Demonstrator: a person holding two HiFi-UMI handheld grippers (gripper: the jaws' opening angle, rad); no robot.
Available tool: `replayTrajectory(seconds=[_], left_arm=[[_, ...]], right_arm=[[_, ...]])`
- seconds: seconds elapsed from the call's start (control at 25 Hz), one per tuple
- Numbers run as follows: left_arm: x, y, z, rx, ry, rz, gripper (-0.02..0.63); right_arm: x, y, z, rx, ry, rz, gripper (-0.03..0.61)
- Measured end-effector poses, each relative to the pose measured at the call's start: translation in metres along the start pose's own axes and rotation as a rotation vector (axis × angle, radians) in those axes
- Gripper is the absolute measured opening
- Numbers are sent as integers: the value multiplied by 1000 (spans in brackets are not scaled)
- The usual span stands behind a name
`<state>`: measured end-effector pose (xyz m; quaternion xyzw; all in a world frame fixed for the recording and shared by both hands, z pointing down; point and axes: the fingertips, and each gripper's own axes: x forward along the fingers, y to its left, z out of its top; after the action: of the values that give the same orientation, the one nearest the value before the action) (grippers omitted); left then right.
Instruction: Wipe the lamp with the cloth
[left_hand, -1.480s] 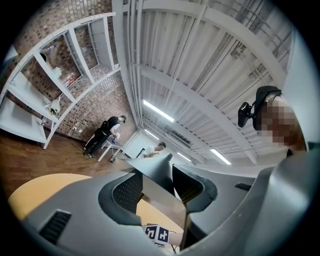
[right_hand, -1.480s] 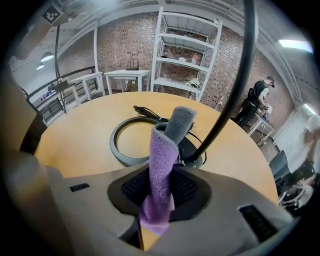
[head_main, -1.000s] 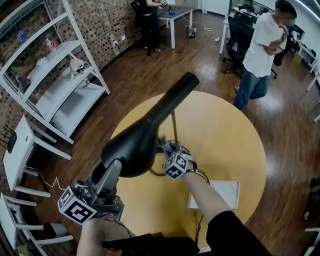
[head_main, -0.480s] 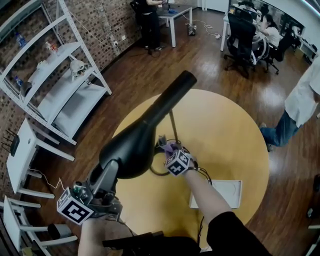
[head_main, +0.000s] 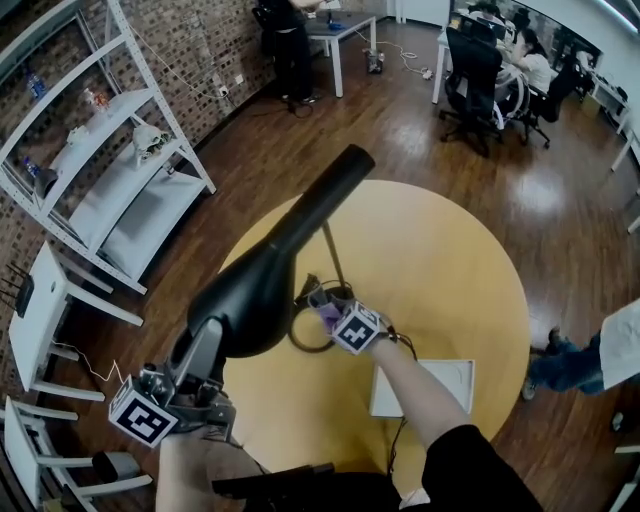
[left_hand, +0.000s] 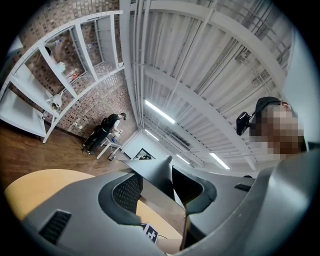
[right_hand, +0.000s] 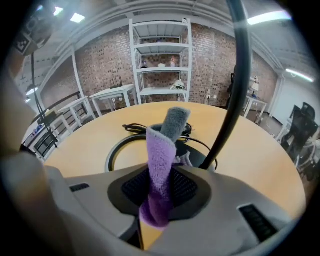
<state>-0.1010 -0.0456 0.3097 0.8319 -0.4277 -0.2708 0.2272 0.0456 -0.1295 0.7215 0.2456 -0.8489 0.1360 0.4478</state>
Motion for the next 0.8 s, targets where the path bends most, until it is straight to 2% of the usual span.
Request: replayTrajectory(seconds=[0.08, 0.16, 0.28, 0.36, 0.44, 0.56, 0.64, 0.72, 0.8], left_arm=[[0, 0, -1, -8, -8, -2, 169], [1, -1, -2, -14, -13, -4, 169], [3, -2, -1, -15, -11, -11, 169], [4, -3, -1, -21, -10, -13, 169], [4, -5, -3, -39, -6, -15, 169], [5, -5, -5, -36, 8, -12, 169], [5, -2, -7, -47, 19, -17, 172], [4, 0, -8, -62, 23, -23, 170], [5, 4, -7, -54, 18, -17, 172]], right_arm=[[-1, 2, -4, -19, 19, 39, 94], [-10, -5, -5, -4, 14, 35, 94], [-18, -21, 10, 31, -113, -32, 94], [-24, -26, 29, 9, -210, -93, 95], [-21, -29, 41, -21, -239, -169, 94], [-1, -36, 33, -47, -120, -277, 95], [4, -32, 32, -67, -60, -297, 95], [6, -25, 36, -83, -41, -276, 94], [11, -17, 35, -97, -22, -214, 94]])
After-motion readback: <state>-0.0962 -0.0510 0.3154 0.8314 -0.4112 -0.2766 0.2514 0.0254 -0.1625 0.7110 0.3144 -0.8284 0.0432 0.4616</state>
